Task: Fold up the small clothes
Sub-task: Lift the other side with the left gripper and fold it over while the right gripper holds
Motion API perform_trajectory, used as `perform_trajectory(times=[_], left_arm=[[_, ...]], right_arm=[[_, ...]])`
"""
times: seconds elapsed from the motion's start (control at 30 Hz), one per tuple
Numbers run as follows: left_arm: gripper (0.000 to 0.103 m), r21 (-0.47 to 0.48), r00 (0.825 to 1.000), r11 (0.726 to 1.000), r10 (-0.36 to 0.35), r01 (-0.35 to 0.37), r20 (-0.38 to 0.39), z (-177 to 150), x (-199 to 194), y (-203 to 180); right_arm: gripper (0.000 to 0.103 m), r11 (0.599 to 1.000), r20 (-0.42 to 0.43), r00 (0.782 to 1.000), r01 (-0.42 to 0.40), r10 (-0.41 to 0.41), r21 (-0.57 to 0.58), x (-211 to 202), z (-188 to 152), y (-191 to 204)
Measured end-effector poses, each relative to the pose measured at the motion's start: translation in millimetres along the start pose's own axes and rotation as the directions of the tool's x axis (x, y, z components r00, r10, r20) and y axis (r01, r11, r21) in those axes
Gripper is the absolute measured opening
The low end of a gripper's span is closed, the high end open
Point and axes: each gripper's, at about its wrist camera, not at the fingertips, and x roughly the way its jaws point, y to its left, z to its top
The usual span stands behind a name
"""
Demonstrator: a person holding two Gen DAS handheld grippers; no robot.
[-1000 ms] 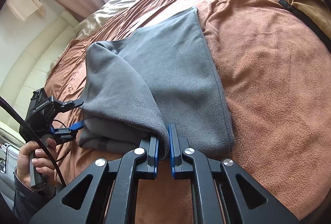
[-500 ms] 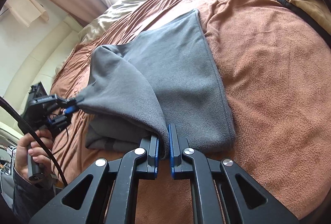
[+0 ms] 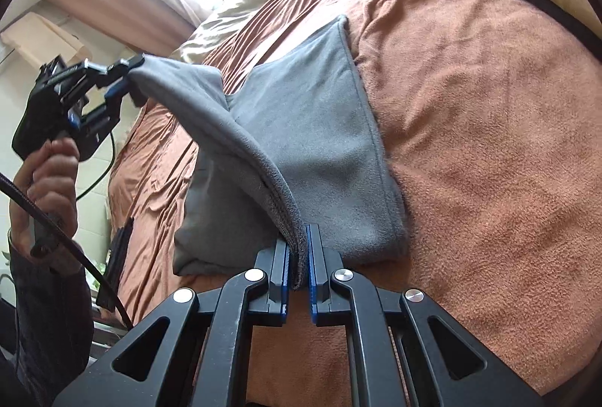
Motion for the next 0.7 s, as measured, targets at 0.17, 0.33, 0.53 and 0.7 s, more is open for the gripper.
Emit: perform_trajectory(times=[0.17,0.33,0.53,0.7], left_arm=[[0.012,0.036,0.999,0.999,0.011,-0.010,-0.040,14,35,-15],[0.012,0.058,0.996,0.998,0.025,-0.020,-0.091,25,77,-22],[0.012,0.084,0.985,0.996,0.048,-0.034,-0.168,31,138,-22],[0.044,0.147,0.981,0.989,0.045,-0.017,-0.190,30,168,-31]], right_arm=[[0.004,1.000,0.003,1.000,-0.010,0.010,0.023,0,6,-10],[0.004,0.999,-0.005,1.000,-0.018,0.018,0.039,5,8,-19],[0.004,0.995,-0.005,0.999,-0.036,0.037,0.089,9,5,-34],[0.004,0.993,-0.009,0.999,-0.041,0.042,0.110,8,4,-40]])
